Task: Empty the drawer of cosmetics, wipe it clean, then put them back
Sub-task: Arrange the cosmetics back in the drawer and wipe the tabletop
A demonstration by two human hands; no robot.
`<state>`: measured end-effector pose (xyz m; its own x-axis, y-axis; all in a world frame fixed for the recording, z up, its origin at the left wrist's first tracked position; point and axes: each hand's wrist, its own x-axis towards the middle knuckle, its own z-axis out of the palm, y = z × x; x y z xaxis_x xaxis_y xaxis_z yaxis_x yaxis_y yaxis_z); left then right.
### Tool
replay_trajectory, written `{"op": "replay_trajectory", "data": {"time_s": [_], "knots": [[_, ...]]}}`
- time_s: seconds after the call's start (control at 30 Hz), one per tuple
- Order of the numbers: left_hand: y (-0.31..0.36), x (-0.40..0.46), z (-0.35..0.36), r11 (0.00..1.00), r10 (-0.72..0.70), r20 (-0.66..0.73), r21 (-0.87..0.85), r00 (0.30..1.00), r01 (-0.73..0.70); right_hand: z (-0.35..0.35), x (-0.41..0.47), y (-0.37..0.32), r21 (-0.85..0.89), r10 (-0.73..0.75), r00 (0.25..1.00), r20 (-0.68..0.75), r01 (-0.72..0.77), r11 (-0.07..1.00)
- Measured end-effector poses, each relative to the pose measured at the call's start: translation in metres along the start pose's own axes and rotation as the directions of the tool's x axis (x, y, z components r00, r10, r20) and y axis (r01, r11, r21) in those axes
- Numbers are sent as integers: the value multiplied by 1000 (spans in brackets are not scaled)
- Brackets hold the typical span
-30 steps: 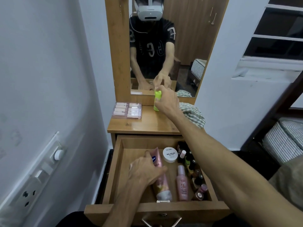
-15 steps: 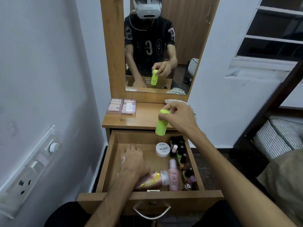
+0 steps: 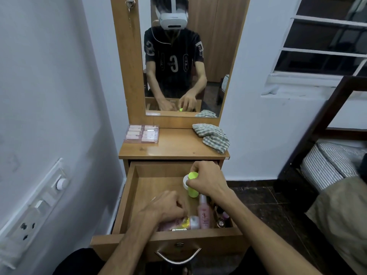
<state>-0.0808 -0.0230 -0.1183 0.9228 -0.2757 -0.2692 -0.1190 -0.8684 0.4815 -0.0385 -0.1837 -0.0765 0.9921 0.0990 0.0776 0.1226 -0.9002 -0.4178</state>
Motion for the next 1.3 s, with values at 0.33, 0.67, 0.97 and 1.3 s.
{"op": "replay_trajectory", "data": {"time_s": [0.33,0.67,0.97,1.3], "knots": [[-6,7,2,996,-86,-171,-8,982,86,4,0,3,-147,4,999,39,2,989],[-9,5,-11,999,-20,-584,-49,812,-11,-28,12,-33,-46,-42,997,-59,39,998],[-31,13,-70,930,-274,-888,-343,369,-134,-16,87,-88,408,36,999,40,-50,912],[-74,49,-121,846,-389,-642,-533,661,-20,13,120,-117,561,-8,990,140,-73,825]]}}
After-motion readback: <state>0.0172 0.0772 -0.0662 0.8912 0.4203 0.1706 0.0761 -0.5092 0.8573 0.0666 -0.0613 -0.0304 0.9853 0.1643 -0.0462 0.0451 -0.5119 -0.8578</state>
